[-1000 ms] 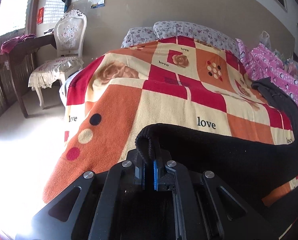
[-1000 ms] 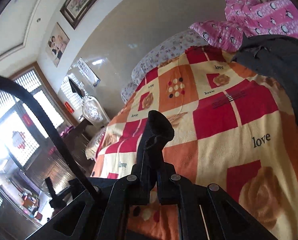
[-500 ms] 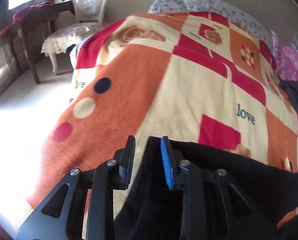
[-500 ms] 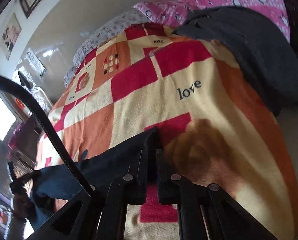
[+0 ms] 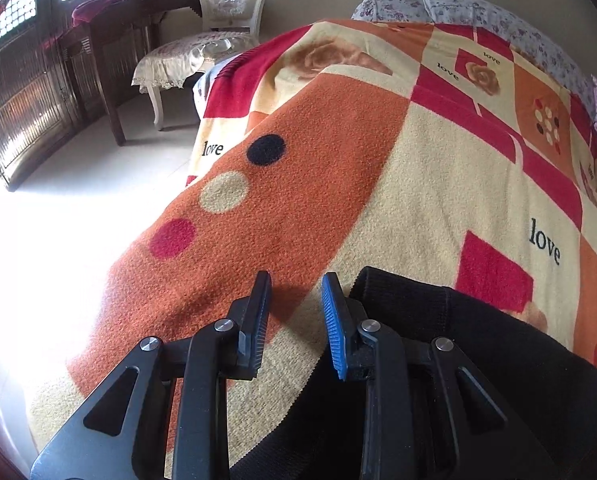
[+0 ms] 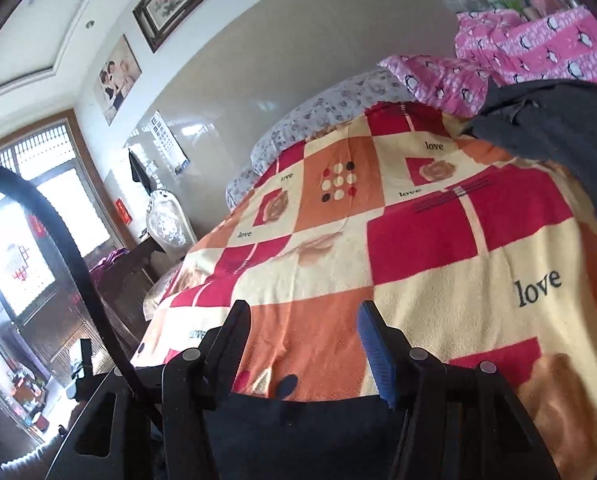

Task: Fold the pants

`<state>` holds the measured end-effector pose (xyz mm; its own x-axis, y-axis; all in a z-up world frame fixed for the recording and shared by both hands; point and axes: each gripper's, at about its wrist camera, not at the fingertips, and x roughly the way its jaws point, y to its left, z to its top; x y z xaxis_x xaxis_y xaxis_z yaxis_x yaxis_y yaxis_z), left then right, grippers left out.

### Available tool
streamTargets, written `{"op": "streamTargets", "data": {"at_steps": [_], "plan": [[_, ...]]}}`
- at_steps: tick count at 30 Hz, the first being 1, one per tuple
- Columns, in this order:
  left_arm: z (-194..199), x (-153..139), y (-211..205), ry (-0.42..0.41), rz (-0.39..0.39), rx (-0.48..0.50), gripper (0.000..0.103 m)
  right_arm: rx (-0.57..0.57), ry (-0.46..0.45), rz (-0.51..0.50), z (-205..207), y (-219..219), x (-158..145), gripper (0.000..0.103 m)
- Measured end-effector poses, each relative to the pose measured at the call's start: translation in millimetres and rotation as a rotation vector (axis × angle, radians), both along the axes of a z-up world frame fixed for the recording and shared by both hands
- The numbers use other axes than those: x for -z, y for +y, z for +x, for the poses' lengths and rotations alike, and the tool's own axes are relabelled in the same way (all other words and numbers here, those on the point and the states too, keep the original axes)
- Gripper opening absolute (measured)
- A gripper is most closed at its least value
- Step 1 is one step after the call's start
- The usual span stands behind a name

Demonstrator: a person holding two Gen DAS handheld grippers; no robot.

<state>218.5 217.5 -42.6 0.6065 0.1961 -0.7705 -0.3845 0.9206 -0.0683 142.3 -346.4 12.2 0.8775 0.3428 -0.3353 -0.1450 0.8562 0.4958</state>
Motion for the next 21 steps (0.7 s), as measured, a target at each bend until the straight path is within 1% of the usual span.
{"op": "streamTargets", "data": {"at_steps": [1, 2, 3, 5, 6, 9, 15, 18, 21], "plan": [[-1.1, -0.4, 1.1, -0.002, 0.008, -0.014, 0.025, 0.017, 0.026, 0.034, 4.0, -1.6, 15.4, 0.053], [-2.4, -0.8, 1.9, -0.005, 0.011, -0.021, 0.025, 0.025, 0.102, 0.080, 11.5, -4.9, 22.3, 0.052], [-3.3, -1.6, 2.0, -0.011, 0.016, -0.027, 0.025, 0.030, 0.086, 0.101, 9.1, -8.0, 22.9, 0.051], [-4.8, -2.7, 1.3, -0.020, 0.020, -0.026, 0.025, 0.038, 0.000, 0.123, -3.4, -11.5, 17.3, 0.052], [-4.8, -2.7, 1.4, -0.021, 0.020, -0.024, 0.025, 0.037, -0.010, 0.130, -6.1, -12.1, 16.9, 0.052], [-4.1, -2.4, 1.1, -0.022, 0.015, -0.019, 0.025, 0.049, -0.013, 0.165, -9.4, -18.3, 18.1, 0.053], [-6.2, -3.3, 3.9, -0.032, -0.007, -0.018, 0.025, 0.127, -0.036, 0.249, -18.7, -32.7, 22.8, 0.055], [-5.4, -3.4, 4.1, -0.032, -0.013, -0.016, 0.025, 0.155, -0.053, 0.304, -23.7, -40.5, 27.2, 0.063], [-5.5, -2.9, 5.9, -0.031, -0.026, -0.017, 0.025, 0.187, -0.054, 0.365, -25.2, -50.2, 32.5, 0.067]]}}
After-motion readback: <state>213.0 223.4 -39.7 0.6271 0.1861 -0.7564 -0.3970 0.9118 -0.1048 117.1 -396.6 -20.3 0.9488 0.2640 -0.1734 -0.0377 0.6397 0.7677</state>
